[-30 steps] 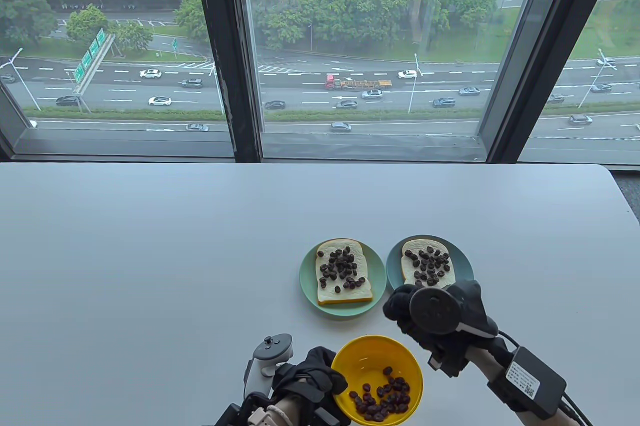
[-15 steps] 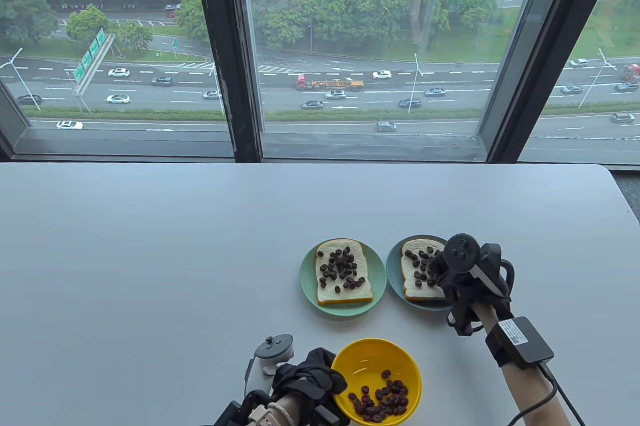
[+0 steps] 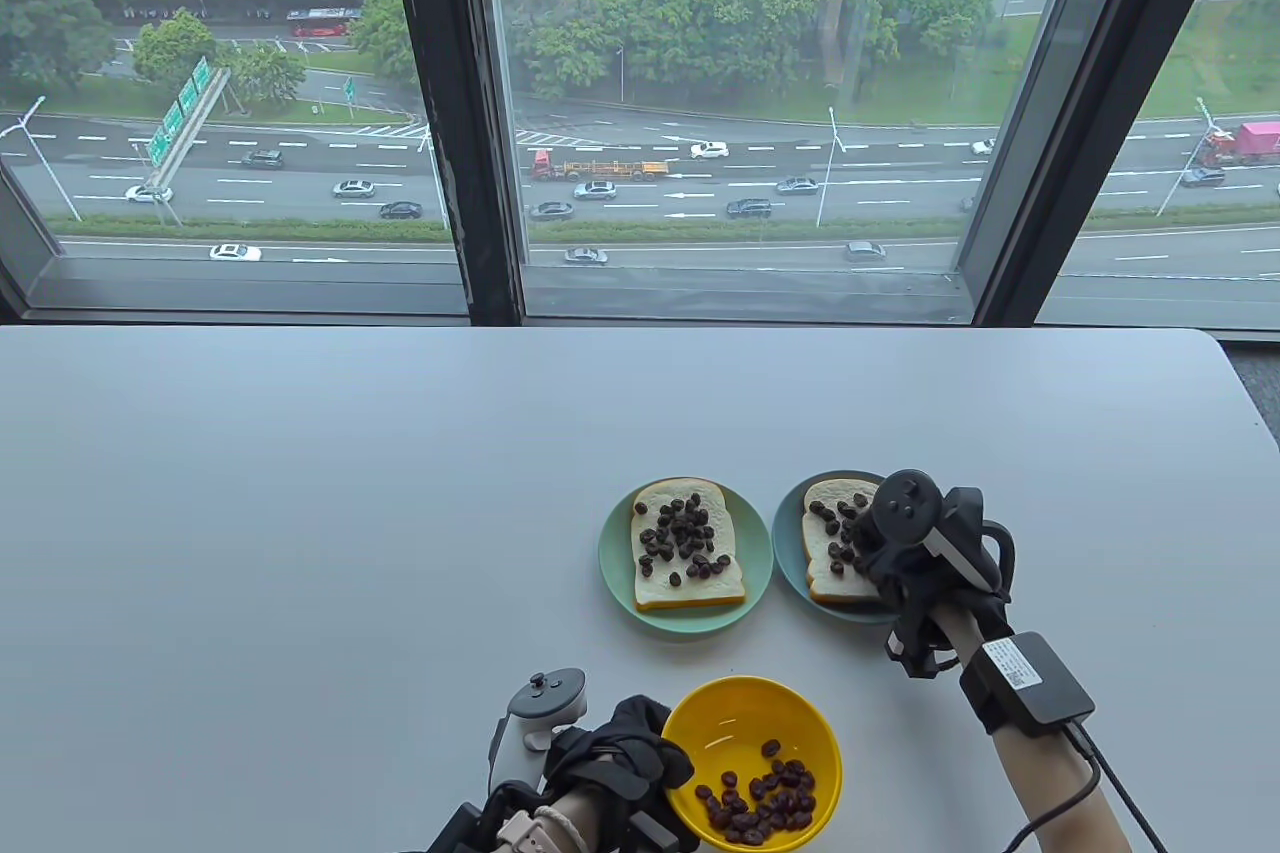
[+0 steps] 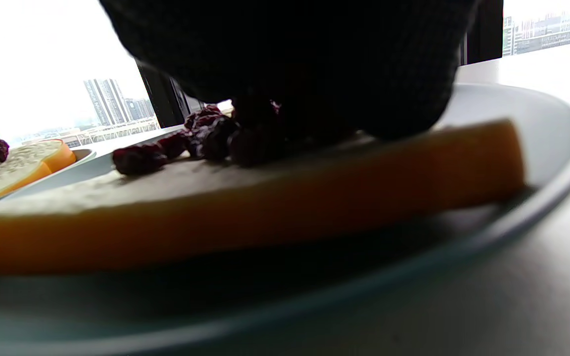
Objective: Sprinkle cranberries onto toast
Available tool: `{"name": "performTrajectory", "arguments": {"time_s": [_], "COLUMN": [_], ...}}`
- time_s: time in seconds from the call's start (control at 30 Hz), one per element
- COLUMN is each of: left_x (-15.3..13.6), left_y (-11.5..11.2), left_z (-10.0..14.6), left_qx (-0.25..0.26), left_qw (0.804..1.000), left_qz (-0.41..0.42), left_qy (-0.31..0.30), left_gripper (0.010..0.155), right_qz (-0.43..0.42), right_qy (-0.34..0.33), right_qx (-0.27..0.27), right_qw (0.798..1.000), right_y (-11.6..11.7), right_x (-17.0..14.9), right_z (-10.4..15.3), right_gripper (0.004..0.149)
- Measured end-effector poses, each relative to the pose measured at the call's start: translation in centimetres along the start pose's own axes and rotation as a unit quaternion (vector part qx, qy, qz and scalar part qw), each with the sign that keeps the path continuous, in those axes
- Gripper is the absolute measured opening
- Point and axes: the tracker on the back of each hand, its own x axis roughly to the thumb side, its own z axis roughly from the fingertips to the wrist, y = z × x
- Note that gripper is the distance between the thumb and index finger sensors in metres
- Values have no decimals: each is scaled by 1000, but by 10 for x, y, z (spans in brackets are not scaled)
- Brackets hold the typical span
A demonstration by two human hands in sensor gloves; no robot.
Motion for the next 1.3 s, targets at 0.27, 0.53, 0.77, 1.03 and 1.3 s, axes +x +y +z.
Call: {"name": "performTrajectory", "arguments": {"time_s": [0.27, 0.53, 0.77, 1.03, 1.3], "left_x": [0, 3, 11, 21, 22], "left_y": [0, 3, 11, 38, 84], "left_z": [0, 1, 5, 23, 51], "left_qx": [-1, 10, 31, 113, 225], "left_qw": [1000, 1000, 999, 992, 973], "left_qz": [0, -7, -16, -30, 36], "left_qy": [-1, -10, -30, -51, -43], "left_gripper": [58, 58, 58, 58, 57], "right_qz": [-17, -13, -20, -9, -26], "right_qy": [-11, -24, -36, -37, -26], "right_qx": [-1, -9, -15, -15, -9], "right_qw": [1000, 1000, 999, 999, 999], "right_y": [-10, -23, -34, -38, -39], "right_x": [-2, 0, 3, 0, -11], "right_z": [4, 20, 53, 93, 108], "right_gripper": [43, 45, 46, 47, 47]}}
